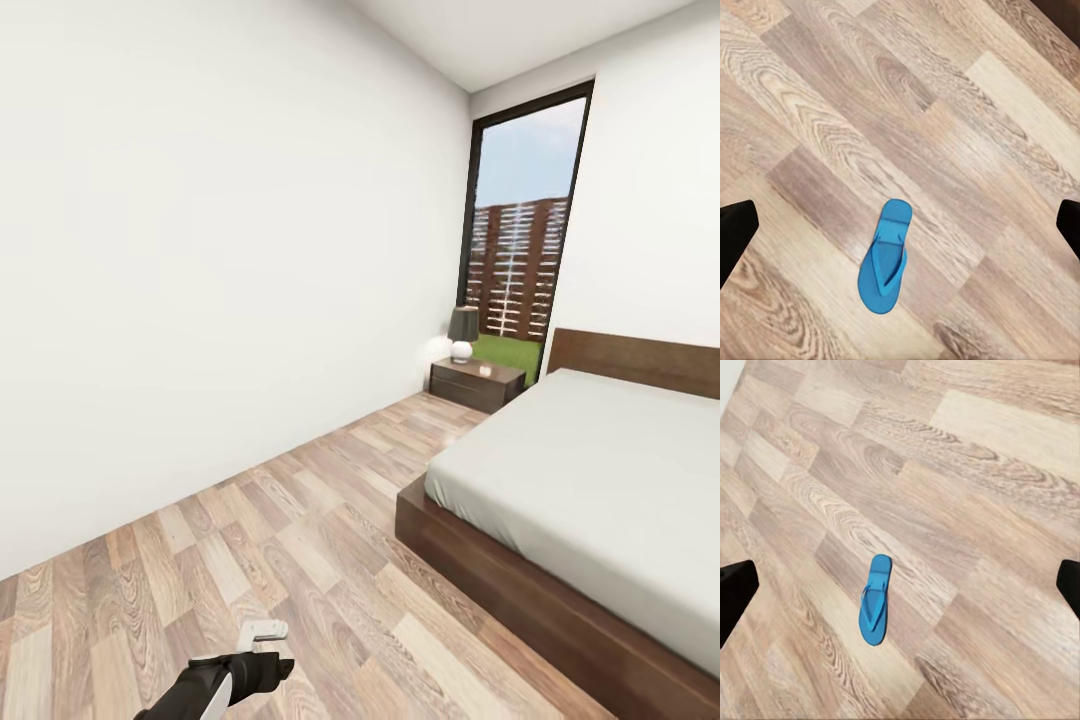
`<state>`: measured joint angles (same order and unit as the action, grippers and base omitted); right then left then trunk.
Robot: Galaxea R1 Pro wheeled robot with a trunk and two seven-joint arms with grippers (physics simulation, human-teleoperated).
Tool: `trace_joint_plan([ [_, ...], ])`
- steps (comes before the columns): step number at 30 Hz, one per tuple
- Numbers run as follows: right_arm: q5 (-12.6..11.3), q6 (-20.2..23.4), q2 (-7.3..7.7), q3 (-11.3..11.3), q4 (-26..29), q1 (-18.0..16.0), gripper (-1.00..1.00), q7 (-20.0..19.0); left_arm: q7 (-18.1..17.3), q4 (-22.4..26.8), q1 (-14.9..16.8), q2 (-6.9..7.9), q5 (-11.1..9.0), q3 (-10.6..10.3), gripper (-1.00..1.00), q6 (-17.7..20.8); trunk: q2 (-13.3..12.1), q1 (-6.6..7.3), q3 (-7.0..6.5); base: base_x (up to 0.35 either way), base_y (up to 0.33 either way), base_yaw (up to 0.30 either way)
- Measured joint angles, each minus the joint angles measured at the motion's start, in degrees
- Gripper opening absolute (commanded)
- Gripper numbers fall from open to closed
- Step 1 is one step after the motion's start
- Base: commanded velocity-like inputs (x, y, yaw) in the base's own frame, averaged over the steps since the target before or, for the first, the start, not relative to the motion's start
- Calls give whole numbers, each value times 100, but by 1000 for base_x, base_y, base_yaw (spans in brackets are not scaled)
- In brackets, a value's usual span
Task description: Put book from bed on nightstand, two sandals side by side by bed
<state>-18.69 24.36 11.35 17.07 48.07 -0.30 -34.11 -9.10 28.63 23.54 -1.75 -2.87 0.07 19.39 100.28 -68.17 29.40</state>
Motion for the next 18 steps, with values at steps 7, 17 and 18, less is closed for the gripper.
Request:
trace_joint_plan([
  [7,-1039,1703,23,6,1461,-1,100,-8,-4,0,0,-8,0,0,100,1,281,-154,126,0,0,0],
  [17,-3240,2469,584,27,1991,0,100,-23,-7,1,0,-9,0,0,100,-1,682,-373,306,0,0,0],
  [18,-3417,2513,627,27,1990,0,100,-20,-7,1,0,-9,0,0,100,0,722,-395,324,0,0,0],
])
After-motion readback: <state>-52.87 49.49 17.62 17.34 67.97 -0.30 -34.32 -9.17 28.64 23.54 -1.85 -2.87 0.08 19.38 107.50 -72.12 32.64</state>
